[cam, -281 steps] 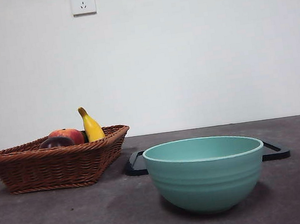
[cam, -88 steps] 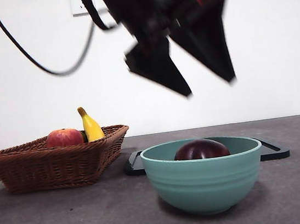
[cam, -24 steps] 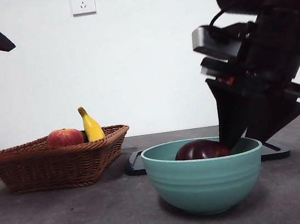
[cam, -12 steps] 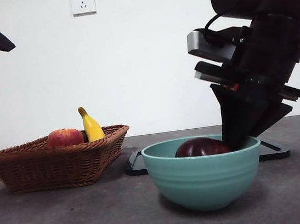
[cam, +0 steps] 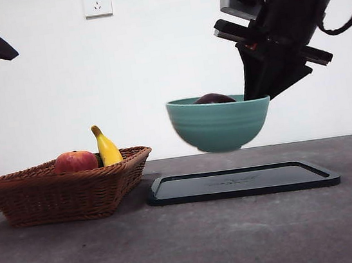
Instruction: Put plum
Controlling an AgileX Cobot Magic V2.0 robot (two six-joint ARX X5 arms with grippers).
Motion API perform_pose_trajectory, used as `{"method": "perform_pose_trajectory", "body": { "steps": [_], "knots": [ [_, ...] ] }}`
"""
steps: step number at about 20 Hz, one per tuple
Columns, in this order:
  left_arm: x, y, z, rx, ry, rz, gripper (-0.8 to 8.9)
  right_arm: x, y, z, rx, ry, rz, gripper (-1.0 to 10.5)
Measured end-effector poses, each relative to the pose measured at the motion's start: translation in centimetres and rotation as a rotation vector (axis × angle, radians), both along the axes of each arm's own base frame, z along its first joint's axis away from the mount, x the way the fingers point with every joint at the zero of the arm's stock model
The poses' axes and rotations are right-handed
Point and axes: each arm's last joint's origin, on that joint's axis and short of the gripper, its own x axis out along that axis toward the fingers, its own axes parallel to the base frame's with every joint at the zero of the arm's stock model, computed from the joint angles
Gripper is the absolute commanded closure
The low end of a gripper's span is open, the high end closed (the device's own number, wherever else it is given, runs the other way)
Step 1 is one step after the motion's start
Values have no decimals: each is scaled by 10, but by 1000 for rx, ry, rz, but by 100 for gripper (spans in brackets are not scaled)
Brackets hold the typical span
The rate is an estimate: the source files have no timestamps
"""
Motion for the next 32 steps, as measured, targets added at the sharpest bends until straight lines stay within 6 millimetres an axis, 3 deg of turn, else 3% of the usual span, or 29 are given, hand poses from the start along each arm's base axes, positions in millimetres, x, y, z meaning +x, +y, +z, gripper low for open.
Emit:
{"method": "perform_pose_trajectory", "body": {
  "steps": [5,8,13,21,24,28,32],
  "knots": [
    [0,0,0,1,-5,-4,377,61,-8,-3,-21,30,-80,935],
    [0,0,0,1,-5,-5,377,85,-10,-19,-30,54,-102,935],
    [0,0,0,1,-6,-5,377,98,-10,-47,-39,106,-108,935],
    [0,0,0,2,-4,-5,377,103,-8,-58,-32,121,-99,924],
    [0,0,0,2,-4,-5,377,103,-8,-58,-31,121,-100,769],
    [0,0,0,2,-3,-5,377,101,-9,-44,-27,102,-103,769],
    [0,0,0,2,-3,-5,377,76,-20,21,22,-28,-108,769]
  ]
}}
